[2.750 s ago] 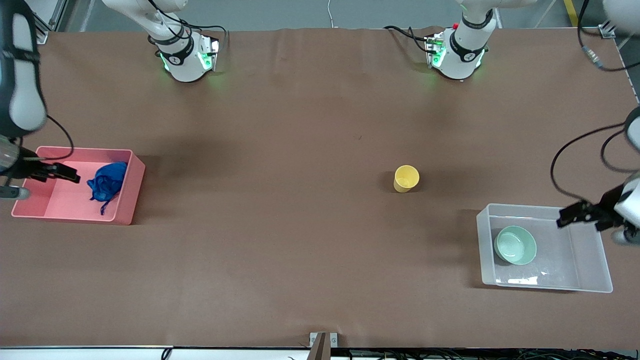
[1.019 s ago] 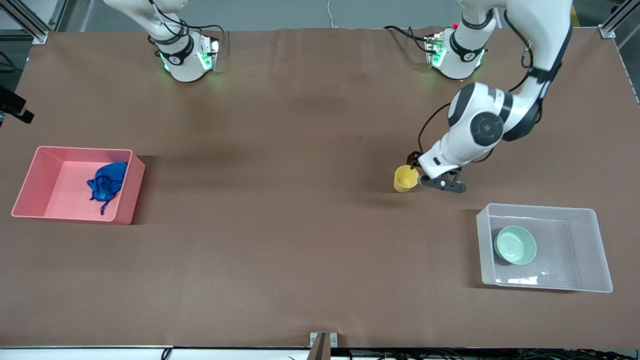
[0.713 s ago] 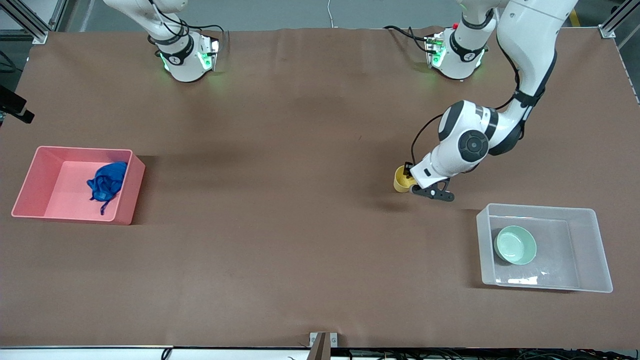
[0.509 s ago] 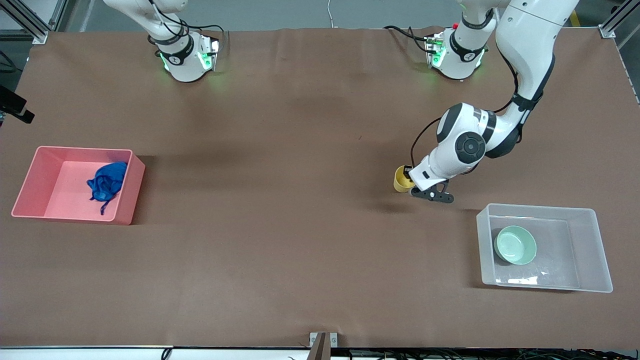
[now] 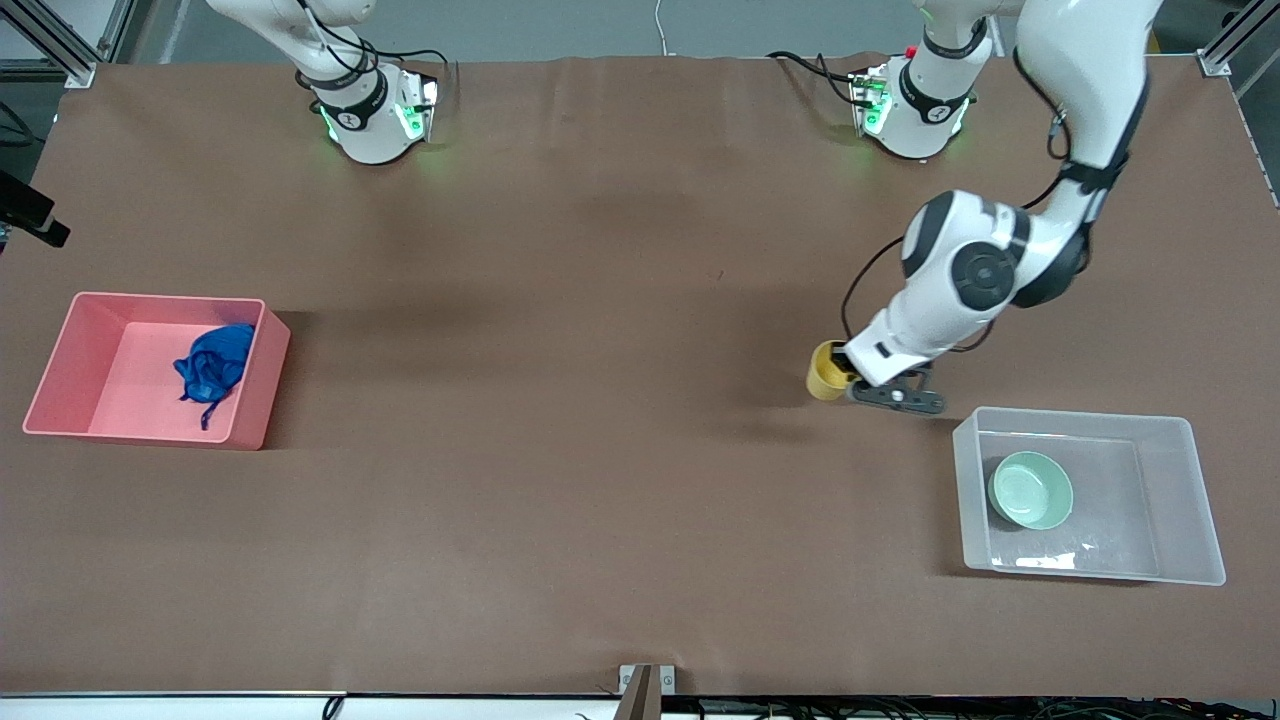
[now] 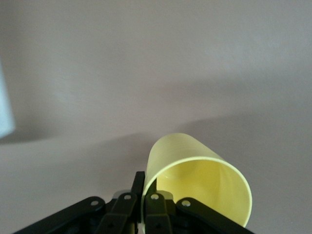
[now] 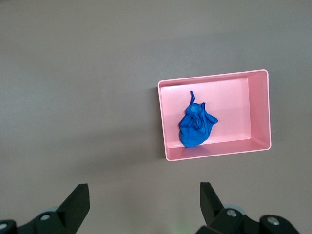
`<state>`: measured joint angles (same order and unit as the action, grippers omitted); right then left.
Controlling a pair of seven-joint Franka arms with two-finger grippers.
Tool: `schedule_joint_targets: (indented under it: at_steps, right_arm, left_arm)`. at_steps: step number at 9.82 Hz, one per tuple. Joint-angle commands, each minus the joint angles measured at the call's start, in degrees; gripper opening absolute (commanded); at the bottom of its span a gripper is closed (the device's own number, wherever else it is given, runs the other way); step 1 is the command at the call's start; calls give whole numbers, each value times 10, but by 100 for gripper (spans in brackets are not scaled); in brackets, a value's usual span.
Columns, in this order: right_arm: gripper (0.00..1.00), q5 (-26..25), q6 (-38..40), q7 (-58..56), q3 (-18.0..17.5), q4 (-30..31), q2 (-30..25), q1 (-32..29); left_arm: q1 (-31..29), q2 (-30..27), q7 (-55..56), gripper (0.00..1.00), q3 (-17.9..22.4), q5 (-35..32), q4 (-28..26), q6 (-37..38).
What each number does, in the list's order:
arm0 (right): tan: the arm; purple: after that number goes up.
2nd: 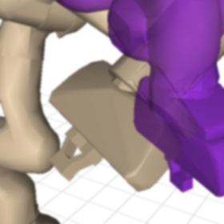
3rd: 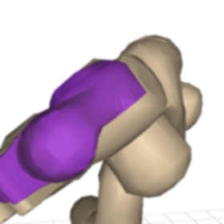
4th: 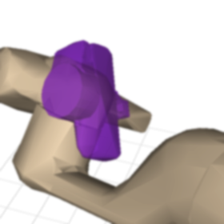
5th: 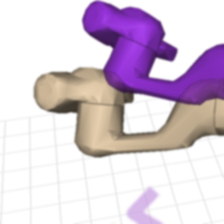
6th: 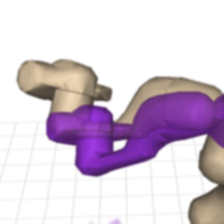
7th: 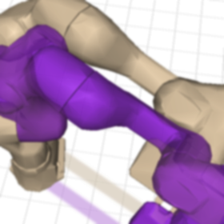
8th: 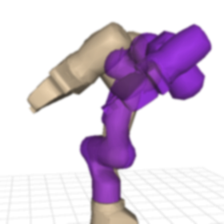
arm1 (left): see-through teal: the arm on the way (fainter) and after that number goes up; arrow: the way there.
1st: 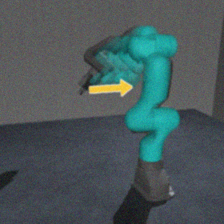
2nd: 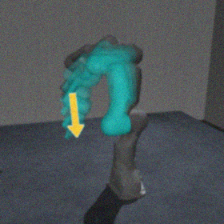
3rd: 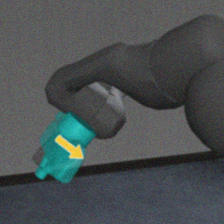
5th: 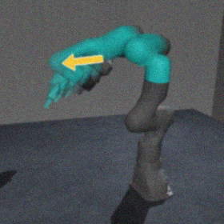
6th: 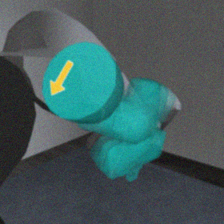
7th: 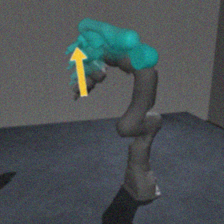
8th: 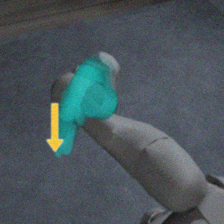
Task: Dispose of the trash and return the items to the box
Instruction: 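Carry the yellow cup with the left gripper into the green bowl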
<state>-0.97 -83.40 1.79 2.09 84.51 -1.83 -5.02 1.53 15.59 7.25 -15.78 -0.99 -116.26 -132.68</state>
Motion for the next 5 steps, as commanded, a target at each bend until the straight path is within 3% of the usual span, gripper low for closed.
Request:
schedule_joint_targets:
  at_steps: [1, 5]
  right_arm:
    - [100, -6, 3, -4, -2, 0, -2, -1]
    - [100, -6, 3, -4, -2, 1, -2, -2]
  left_arm:
    - [-2, 26, -47, 0, 70, -3, 80, 37]
    - [-5, 131, -138, 0, 186, 13, 227, 38]
